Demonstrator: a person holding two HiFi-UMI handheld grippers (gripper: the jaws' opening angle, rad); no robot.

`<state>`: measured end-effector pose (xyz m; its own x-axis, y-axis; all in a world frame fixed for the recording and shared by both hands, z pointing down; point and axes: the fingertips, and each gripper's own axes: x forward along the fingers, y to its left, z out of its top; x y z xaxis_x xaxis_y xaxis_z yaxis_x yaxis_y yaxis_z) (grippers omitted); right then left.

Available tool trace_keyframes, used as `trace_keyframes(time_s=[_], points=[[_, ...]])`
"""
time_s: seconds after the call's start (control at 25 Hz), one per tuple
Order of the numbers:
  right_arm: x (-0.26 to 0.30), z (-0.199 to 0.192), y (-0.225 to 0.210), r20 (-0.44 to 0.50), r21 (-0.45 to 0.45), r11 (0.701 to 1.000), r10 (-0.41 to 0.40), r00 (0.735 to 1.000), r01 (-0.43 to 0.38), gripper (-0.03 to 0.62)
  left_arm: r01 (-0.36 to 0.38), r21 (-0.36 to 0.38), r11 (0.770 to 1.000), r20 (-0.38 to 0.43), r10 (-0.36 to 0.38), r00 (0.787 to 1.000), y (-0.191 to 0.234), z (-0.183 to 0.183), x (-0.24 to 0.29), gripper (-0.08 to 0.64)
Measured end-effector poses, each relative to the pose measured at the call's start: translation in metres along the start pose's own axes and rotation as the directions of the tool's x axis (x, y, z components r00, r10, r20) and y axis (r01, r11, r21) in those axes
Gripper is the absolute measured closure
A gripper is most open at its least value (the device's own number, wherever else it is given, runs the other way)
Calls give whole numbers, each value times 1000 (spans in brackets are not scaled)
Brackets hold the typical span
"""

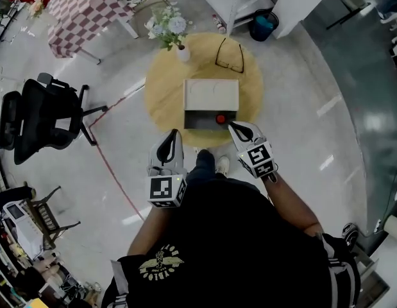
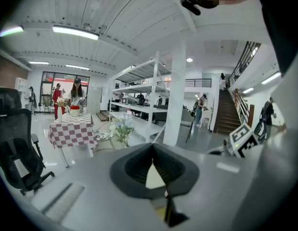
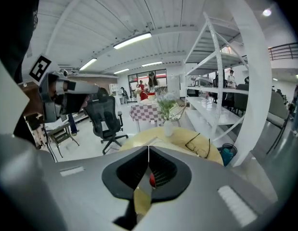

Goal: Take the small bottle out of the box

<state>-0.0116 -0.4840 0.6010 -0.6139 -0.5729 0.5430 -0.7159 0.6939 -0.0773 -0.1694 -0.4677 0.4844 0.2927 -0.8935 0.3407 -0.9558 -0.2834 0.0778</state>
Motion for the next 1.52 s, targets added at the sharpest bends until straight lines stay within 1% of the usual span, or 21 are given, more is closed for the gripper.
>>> trace_keyframes(time_s=[0.04, 0.08, 0.2, 0.44, 0.6, 0.68, 0.8, 0.96, 1.08, 1.24, 1.36, 1.52], points=[[8, -7, -3, -27, 5, 1000, 3, 1000, -3, 583, 4, 1, 1000, -4, -4, 1000, 0, 0, 4, 560], [15, -16, -5, -54, 9, 1000, 7, 999, -7, 570, 6, 3, 1000, -8, -6, 1000, 1, 0, 7, 560], [36, -39, -6, -117, 7, 1000, 18, 993, -18, 510, 2, 4, 1000, -22, -2, 1000, 8, 0, 13, 560], [79, -81, -11, -229, -42, 999, 17, 973, -28, 438, -14, 3, 1000, -62, 14, 998, 27, -6, 24, 560], [99, -101, -12, -295, -84, 995, 21, 955, -48, 416, -22, 8, 1000, -76, 22, 997, 35, -8, 31, 560], [106, -107, -11, -316, -110, 992, 18, 949, -55, 416, -26, 11, 1000, -84, 26, 996, 41, -7, 32, 560], [114, -110, -11, -339, -165, 985, -12, 941, -47, 417, -26, 16, 1000, -91, 28, 995, 48, -5, 36, 560], [124, -118, -14, -370, -210, 977, -42, 928, -39, 422, -11, 25, 1000, -103, 14, 995, 51, -6, 46, 560], [127, -119, -16, -378, -227, 973, -57, 924, -33, 439, 10, 32, 999, -103, -7, 995, 51, -2, 54, 560], [124, -111, -16, -378, -181, 982, -21, 926, -51, 443, 29, 41, 999, -90, -25, 996, 57, 8, 67, 560], [112, -89, -17, -355, -149, 987, 0, 935, -57, 445, 53, 41, 998, -60, -50, 997, 58, 20, 77, 560], [88, -46, -18, -320, -113, 992, 18, 947, -57, 445, 106, 40, 994, -35, -104, 994, 54, 30, 92, 560]])
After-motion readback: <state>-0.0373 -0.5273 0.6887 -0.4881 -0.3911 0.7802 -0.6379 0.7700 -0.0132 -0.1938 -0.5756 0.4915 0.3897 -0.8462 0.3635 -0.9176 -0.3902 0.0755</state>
